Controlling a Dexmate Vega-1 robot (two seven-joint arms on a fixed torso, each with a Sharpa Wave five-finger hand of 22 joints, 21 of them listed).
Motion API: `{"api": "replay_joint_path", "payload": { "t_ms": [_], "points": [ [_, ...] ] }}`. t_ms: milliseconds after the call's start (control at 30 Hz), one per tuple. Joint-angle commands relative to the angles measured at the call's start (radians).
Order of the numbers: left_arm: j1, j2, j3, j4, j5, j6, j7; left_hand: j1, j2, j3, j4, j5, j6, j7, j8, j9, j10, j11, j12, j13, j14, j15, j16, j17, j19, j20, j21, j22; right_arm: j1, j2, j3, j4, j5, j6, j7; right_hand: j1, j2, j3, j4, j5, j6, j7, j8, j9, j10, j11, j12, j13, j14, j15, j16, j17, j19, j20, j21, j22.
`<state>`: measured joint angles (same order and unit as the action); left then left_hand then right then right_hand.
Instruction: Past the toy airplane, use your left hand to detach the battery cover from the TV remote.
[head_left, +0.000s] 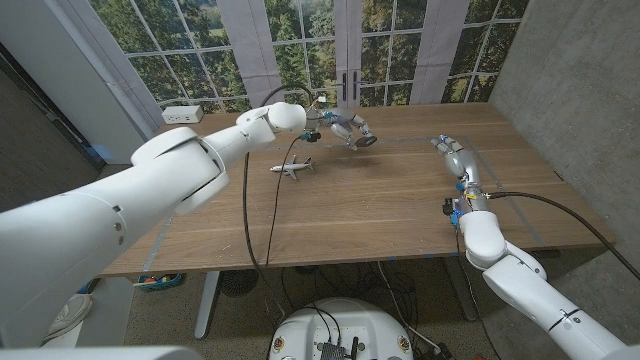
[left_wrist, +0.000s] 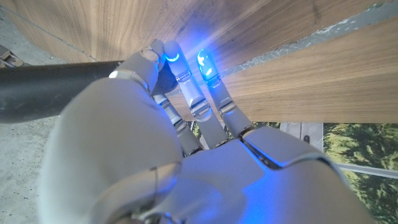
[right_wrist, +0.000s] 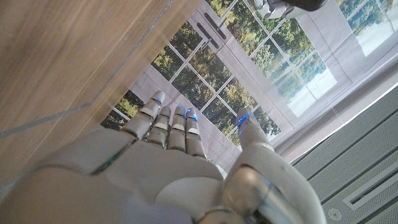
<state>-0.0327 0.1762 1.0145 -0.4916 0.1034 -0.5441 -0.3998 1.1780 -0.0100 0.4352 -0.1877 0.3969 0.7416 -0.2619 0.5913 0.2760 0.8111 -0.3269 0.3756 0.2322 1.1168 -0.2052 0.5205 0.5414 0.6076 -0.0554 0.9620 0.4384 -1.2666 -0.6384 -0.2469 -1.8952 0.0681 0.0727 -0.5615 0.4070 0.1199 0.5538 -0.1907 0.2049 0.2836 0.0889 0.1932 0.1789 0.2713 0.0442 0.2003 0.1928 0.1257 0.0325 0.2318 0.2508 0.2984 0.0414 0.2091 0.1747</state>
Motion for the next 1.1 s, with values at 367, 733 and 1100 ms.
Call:
{"api": "replay_joint_path", "payload": {
  "t_ms": [367,733,1100],
  "points": [
    [-0.069,-0.049,0.042,0.035,0.014,0.036,-0.065,0.002,-0.003,0.020,0.012,0.025,0.272,0.268,-0.004,0.005,0.411,0.152,0.104,0.318,0.011,-0.032,-0.011,0.010,-0.012,-0.044,0.034,-0.001,-0.017,-0.115,-0.044,-0.199,-0.289,-0.330,-0.044,0.140,-0.023,0.033,-0.005,0.033,-0.004,-0.047,0.010,0.006,-0.011,-0.053,-0.004,0.006,0.038,-0.020,0.007,-0.007,0.047,0.059,0.008,0.006],
    [-0.079,-0.057,0.044,0.028,0.007,0.055,-0.099,0.000,-0.005,0.022,0.013,0.036,0.273,0.269,-0.010,0.006,0.413,0.149,0.097,0.322,0.015,-0.032,-0.015,0.016,-0.019,-0.043,0.054,-0.005,0.009,-0.175,-0.103,-0.256,-0.443,-0.442,-0.014,0.201,-0.047,0.038,-0.006,0.037,-0.009,-0.069,0.011,0.007,-0.016,-0.071,-0.004,0.008,0.052,-0.045,0.014,-0.006,0.072,0.068,0.016,0.008],
    [-0.098,-0.080,0.053,0.056,0.003,0.032,-0.102,-0.001,-0.007,0.024,0.013,0.043,0.275,0.267,-0.013,0.010,0.413,0.149,0.092,0.330,0.015,-0.032,-0.020,0.021,-0.027,-0.045,0.070,-0.009,0.053,-0.212,-0.172,-0.280,-0.609,-0.509,0.018,0.275,-0.083,0.038,-0.006,0.028,0.003,-0.100,0.019,0.008,-0.001,-0.103,0.004,0.010,0.067,-0.073,0.023,-0.004,0.103,0.066,0.023,0.009]
  ]
}}
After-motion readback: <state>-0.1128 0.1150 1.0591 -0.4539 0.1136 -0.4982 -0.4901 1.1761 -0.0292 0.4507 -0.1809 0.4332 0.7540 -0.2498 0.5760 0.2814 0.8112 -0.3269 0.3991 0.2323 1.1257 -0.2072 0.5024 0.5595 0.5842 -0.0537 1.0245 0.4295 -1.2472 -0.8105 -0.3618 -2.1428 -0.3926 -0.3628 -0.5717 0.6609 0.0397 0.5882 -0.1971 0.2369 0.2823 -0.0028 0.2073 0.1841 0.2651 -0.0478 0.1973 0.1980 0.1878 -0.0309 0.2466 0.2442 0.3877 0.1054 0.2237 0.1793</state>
